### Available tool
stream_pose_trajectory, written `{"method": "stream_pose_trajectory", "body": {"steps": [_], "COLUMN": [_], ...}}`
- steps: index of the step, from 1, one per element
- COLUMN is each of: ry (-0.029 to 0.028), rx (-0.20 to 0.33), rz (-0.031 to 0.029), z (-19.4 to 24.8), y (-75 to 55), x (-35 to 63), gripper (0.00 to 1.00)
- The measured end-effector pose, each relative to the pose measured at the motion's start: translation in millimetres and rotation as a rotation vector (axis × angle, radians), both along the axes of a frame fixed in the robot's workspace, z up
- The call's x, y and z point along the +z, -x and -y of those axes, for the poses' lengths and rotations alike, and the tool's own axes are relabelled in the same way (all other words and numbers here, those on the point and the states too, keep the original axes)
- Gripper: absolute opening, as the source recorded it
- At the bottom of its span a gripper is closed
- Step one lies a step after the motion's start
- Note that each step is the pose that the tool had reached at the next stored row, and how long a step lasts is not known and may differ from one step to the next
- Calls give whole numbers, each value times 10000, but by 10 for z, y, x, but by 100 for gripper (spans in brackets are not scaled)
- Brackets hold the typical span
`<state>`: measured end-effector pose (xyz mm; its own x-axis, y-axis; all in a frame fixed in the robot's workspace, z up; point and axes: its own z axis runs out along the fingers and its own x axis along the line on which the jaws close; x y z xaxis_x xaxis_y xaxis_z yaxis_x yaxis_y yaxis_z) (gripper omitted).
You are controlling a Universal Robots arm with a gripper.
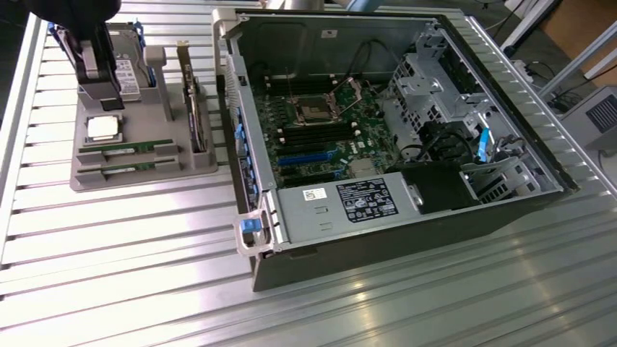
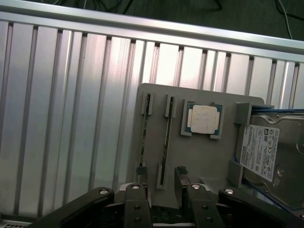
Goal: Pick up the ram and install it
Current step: 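Pick up the ram and move it above insertion slot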
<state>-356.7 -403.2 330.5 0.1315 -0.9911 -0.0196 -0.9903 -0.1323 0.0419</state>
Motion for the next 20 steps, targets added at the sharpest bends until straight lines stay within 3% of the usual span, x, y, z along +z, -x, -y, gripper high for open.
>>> {"method": "stream_pose_trajectory", "body": {"steps": [20], "ry": [0], "rx": [50], "rz": [-1], "z": [22], "y": [0], "x": [-119], "gripper": [36]}}
